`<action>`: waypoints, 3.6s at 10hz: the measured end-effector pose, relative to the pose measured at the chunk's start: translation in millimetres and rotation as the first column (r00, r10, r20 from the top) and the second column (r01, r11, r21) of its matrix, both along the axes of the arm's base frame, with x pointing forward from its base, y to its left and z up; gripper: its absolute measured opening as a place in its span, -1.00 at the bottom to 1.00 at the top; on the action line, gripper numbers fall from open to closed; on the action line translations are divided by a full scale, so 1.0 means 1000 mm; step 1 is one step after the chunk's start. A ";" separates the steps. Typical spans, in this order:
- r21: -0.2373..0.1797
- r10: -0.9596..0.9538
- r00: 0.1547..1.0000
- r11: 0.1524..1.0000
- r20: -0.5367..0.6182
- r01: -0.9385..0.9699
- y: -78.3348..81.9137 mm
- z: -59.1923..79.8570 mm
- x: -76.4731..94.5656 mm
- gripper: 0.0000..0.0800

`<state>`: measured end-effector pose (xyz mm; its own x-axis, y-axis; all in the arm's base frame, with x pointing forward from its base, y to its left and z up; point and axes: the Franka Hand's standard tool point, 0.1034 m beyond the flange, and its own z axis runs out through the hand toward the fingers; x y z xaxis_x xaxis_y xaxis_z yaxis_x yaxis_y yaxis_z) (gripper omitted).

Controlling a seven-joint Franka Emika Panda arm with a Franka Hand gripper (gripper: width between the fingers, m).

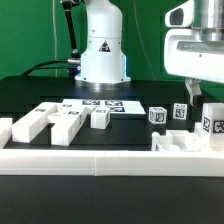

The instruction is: Assemble chair

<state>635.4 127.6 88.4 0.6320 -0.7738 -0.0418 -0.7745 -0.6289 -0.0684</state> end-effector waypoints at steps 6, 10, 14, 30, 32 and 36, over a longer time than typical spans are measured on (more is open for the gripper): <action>-0.022 0.447 0.894 0.894 0.030 -0.447 -0.001 0.000 0.000 0.62; -0.041 0.652 0.757 0.758 0.038 -0.651 -0.003 -0.002 0.000 0.62; -0.038 0.643 0.765 0.766 0.034 -0.642 -0.004 -0.005 0.000 0.26; 0.024 -0.512 0.858 0.858 -0.036 0.513 0.001 -0.007 0.000 -0.27; 0.037 -0.645 0.764 0.763 -0.033 0.645 0.004 -0.007 0.001 -0.27; 0.048 -0.684 0.728 0.726 -0.047 0.686 0.005 -0.008 0.001 -0.27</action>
Offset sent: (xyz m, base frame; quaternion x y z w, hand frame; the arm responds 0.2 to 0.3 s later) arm -0.0004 0.0045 0.0018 -0.0034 0.0015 -0.2223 0.9750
